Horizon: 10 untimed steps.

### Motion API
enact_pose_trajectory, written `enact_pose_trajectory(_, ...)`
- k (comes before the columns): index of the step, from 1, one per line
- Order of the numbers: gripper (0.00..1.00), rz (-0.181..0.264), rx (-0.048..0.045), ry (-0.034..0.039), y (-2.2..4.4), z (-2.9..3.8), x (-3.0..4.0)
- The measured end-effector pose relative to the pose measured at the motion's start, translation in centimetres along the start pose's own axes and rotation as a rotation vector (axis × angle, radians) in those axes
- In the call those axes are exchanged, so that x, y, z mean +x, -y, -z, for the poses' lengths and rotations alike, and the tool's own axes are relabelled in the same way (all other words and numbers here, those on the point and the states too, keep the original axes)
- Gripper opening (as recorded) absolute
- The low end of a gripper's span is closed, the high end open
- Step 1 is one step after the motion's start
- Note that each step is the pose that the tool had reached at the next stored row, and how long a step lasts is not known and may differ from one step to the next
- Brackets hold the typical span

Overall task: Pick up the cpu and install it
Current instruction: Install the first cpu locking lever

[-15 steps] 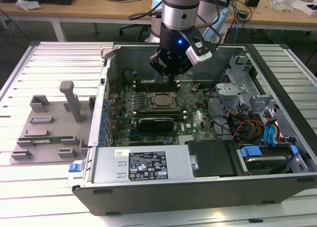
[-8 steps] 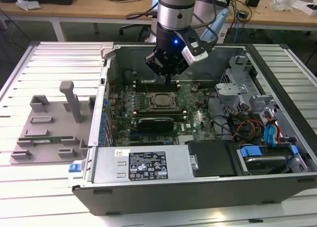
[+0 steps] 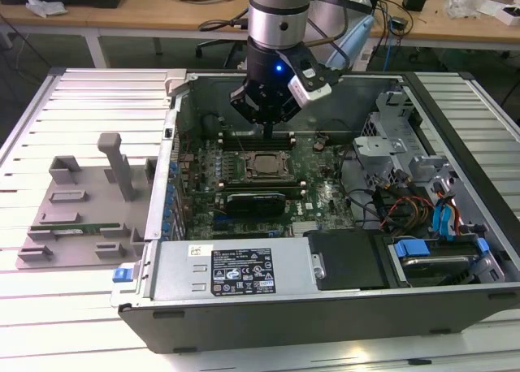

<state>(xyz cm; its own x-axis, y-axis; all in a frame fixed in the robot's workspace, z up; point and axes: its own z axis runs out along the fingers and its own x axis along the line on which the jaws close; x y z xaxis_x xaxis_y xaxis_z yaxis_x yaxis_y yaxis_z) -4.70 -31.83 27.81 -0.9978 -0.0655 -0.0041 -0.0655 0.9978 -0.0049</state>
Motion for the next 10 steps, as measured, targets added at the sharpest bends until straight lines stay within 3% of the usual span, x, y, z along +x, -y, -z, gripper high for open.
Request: enact_pose_trajectory(10,0.11,0.0,0.0,0.0001,-0.16,0.0,1.17)
